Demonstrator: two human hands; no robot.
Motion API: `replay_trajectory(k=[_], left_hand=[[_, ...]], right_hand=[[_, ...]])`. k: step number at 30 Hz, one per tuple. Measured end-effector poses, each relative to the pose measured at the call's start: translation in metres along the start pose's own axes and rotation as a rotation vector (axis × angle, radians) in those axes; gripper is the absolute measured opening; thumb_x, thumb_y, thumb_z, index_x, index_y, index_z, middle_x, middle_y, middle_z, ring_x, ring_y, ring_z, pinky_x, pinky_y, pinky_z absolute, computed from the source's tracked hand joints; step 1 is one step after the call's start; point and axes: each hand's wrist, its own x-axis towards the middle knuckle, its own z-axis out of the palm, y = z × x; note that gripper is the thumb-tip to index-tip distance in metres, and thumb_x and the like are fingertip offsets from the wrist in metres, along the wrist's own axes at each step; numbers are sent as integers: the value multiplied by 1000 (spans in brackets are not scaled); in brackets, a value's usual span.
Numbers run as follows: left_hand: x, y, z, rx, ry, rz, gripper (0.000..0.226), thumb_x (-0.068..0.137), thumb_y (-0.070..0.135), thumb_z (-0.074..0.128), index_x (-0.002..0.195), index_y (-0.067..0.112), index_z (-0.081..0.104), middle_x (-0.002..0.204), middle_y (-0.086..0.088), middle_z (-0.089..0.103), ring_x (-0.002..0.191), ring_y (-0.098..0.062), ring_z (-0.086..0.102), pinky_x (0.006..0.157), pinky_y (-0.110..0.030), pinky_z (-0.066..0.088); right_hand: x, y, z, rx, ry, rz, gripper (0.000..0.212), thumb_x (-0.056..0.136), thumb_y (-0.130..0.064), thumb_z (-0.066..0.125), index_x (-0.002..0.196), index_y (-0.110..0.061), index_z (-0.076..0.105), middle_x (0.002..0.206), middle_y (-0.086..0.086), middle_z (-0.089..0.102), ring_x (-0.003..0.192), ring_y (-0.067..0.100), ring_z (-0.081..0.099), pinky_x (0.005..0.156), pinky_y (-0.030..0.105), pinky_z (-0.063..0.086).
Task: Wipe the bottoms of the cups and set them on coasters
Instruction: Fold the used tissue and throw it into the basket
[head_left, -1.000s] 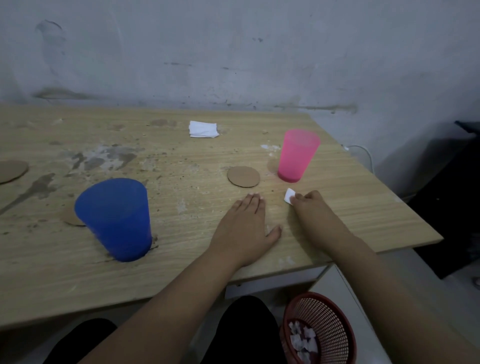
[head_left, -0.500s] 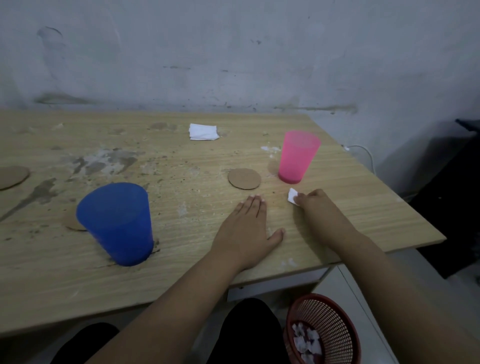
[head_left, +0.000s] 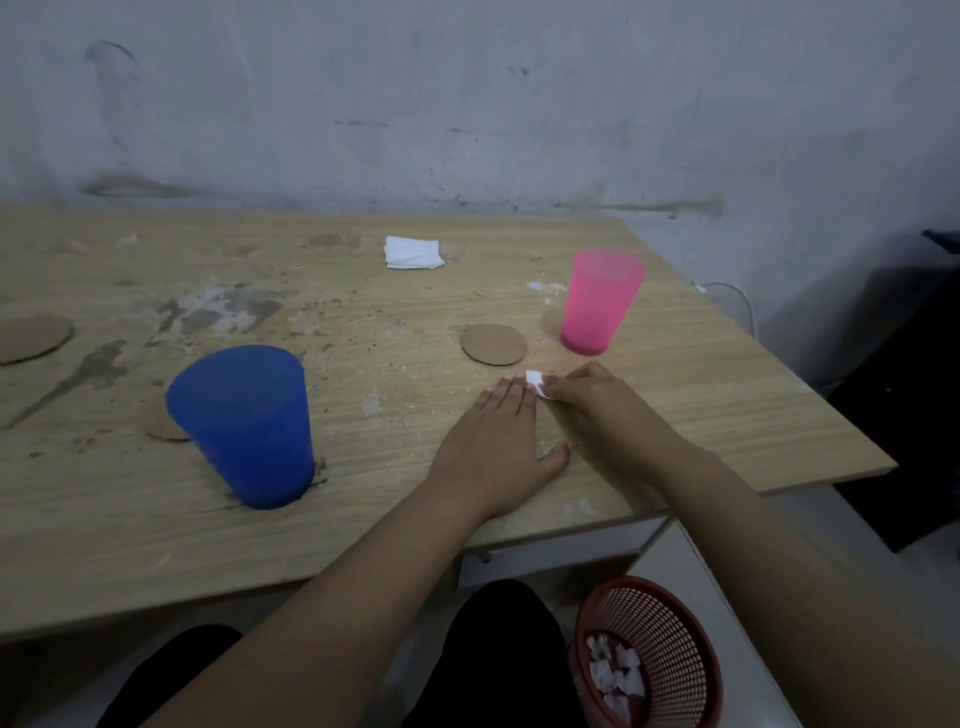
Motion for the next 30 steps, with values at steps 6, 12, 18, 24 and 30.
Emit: replay_trajectory(k=[6,12,18,24,30], left_hand=[[1,-2,-2,-33,-10,-18,79,93,57,34,151,9,9,161,-7,7,148,-15,3,117,-26,-1],[5,2,-16,-333,-26,-98,53,101,29,27,150,13,20,160,-2,15,147,-12,11,116,-23,6],[19,15,-33,-931,144,-283,37,97,15,37,126,17,59,133,0,58,120,-13,53,95,-24,38],[38,21,-53,-1302,69,-264,22,94,23,53,103,11,69,101,-5,71,84,-15,68,76,-27,52],[40,21,-50,-1453,140,-288,17,84,6,67,101,2,67,88,-6,66,74,-12,65,62,-24,58]], right_hand=[[-19,6,-19,-94,-81,-36,29,89,-22,56,116,-20,66,109,10,59,103,23,58,88,26,38],[-30,7,-36,274,137,166,35,85,4,49,106,-13,71,91,-3,70,73,0,59,66,6,38],[-22,-5,-35,1277,285,427,38,87,9,36,88,-5,71,80,10,73,76,22,66,73,28,56],[-8,-11,-35,1703,354,461,35,85,12,37,114,12,57,109,25,65,91,27,65,75,27,59],[-7,-11,-40,1663,339,465,38,83,14,36,113,10,58,107,23,66,91,25,65,80,28,55]])
